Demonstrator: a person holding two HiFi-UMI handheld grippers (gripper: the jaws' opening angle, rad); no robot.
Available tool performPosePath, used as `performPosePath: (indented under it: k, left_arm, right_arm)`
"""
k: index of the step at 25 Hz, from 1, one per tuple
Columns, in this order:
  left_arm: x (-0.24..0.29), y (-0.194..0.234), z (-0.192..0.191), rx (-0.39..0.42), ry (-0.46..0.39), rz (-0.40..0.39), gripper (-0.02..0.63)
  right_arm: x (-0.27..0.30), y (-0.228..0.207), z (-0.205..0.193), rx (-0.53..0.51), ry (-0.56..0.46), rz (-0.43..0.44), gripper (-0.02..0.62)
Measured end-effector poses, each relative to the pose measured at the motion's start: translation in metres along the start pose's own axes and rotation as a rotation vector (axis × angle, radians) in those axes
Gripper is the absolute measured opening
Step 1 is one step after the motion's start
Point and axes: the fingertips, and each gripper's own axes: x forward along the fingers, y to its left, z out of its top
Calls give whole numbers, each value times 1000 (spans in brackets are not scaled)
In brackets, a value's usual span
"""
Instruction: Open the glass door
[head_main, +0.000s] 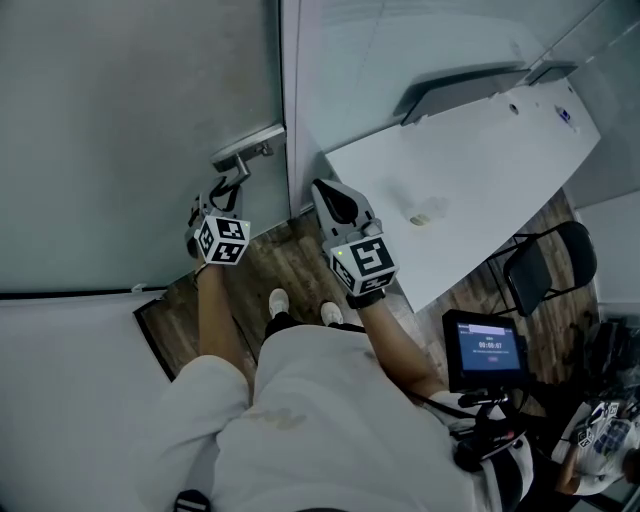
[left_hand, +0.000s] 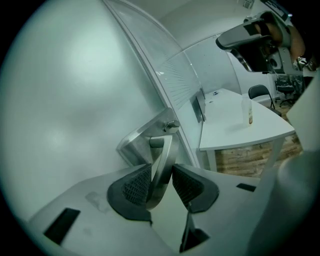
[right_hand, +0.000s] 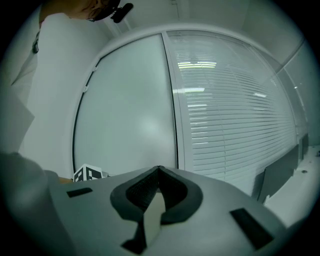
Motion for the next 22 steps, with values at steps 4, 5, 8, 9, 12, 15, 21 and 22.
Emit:
performPosePath:
  k: [4, 5, 8, 9, 12, 15, 21, 22]
  left_arm:
    - [2, -3, -9, 23, 33, 8, 115]
    - [2, -4, -11, 31, 42, 9, 115]
    - [0, -3, -19, 46, 66, 12, 117]
    - [-2, -2, -21, 55, 76, 16, 117]
    - [-9, -7, -31, 112, 125, 27, 123]
    - [-10, -21, -44, 156, 179, 30, 122]
    - [-64, -56, -14, 213, 269, 89, 129]
    - [-73, -60, -7, 218, 281, 97, 129]
  right_arm:
    - [-3, -4, -1, 1, -16, -3, 3]
    - [-4, -5, -1, 0, -21, -3, 3]
    - [-3, -6, 2, 1, -33, -2, 3]
    - [-3, -5, 4, 3, -36, -1, 3]
    - [-7, -4, 0, 5, -44, 12, 3]
    - [-15, -4, -15, 8, -48, 29, 3]
    - [-86, -6, 4, 39, -76, 91, 3]
    - [-97, -7, 8, 46, -81, 101, 3]
